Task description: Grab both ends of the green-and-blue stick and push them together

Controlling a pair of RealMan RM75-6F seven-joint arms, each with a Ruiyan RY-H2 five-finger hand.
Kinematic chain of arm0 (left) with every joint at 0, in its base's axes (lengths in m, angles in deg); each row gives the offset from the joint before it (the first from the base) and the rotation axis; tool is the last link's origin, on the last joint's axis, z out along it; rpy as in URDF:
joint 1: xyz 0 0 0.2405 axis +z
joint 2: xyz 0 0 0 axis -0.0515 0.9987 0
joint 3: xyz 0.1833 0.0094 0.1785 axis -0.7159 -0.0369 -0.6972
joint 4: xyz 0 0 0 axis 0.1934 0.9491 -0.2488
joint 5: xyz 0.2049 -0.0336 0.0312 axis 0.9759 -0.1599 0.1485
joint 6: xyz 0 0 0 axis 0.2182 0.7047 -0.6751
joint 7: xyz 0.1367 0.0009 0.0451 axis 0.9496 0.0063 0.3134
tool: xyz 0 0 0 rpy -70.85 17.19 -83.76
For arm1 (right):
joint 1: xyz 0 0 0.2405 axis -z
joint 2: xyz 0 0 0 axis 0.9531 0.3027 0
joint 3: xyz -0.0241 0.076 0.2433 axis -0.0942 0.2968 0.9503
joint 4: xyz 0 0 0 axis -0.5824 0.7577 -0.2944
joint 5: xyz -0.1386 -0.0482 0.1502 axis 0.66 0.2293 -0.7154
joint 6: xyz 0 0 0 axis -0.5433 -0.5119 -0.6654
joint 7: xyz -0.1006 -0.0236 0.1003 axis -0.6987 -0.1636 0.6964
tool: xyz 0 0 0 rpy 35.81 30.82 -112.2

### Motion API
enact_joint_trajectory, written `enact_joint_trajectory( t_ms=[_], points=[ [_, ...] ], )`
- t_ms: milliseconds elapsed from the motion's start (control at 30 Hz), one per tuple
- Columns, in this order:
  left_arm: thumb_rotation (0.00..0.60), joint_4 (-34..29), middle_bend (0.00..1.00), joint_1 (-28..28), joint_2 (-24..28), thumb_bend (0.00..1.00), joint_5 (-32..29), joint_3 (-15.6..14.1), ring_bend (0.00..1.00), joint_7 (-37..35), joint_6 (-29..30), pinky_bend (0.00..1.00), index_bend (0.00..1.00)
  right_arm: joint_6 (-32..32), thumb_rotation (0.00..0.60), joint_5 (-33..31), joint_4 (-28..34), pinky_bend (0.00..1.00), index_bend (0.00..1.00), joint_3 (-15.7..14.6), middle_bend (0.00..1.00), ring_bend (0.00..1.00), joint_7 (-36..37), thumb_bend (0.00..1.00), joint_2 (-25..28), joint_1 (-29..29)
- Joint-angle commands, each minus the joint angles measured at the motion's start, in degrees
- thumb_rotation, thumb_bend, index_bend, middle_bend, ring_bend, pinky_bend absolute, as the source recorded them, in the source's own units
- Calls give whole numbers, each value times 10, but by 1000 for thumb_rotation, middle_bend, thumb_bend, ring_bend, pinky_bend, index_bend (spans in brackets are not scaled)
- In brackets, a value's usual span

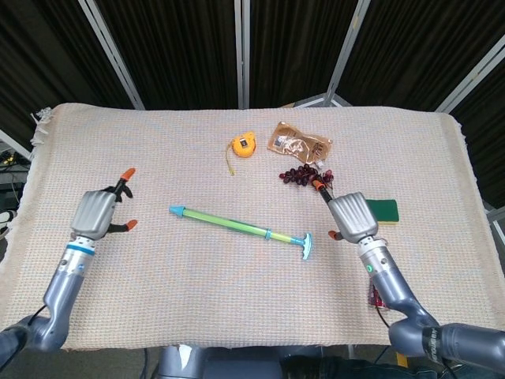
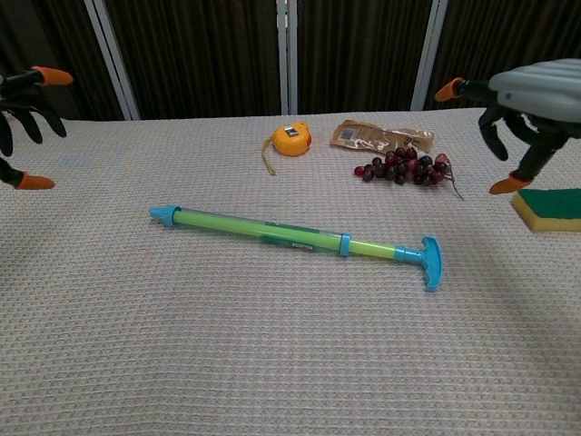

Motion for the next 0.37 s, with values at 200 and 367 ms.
enact_joint_trajectory(
  t_ms=[200,367],
  points=[
    [600,-101,0,119,103,0,49,-75,0,28,122,0,0,-166,600,169,7,0,0,-74,0,0,116,0,96,140],
    [600,-118,0,162,123,0,72,-99,0,9,167,0,0,-214,600,199,-8,0,0,-92,0,0,118,0,103,188]
  ],
)
